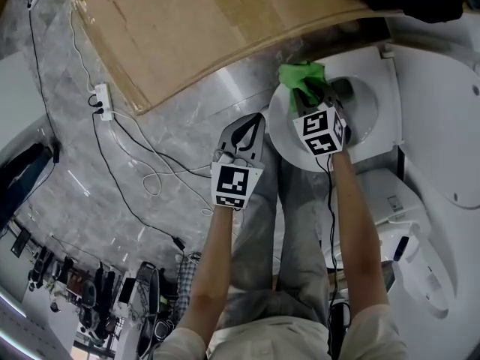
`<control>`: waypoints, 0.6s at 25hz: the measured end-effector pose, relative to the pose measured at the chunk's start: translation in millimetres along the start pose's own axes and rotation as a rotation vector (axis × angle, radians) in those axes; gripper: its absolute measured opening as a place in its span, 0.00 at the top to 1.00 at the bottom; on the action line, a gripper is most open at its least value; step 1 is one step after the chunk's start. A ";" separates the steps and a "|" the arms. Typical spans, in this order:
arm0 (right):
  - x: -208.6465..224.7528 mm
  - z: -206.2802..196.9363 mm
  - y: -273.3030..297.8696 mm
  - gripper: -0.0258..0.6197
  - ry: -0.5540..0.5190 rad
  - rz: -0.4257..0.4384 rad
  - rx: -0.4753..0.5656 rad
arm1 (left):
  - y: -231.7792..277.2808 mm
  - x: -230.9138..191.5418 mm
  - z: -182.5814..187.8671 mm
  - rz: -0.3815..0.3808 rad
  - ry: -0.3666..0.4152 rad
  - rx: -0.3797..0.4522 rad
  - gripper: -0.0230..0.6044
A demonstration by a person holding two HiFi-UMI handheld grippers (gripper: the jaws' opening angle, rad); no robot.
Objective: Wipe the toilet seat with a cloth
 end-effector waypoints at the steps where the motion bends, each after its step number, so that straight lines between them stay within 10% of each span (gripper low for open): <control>1: -2.7 0.4 0.0 0.81 -0.001 0.003 -0.001 | -1.7 -0.7 -1.6 0.000 0.000 -0.002 0.94; 15: -54.5 -5.9 -1.4 0.81 -0.023 0.078 -0.018 | -25.2 -2.0 -27.5 -0.001 0.007 -0.058 0.94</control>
Point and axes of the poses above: the fingertips, and each gripper's own axes: y forward along the fingers, x to its right, z out of its top, the point moved 6 cm from there along -y, backward along the fingers, and after that the axes turned 2 degrees about -y, right-handed, at the moved point
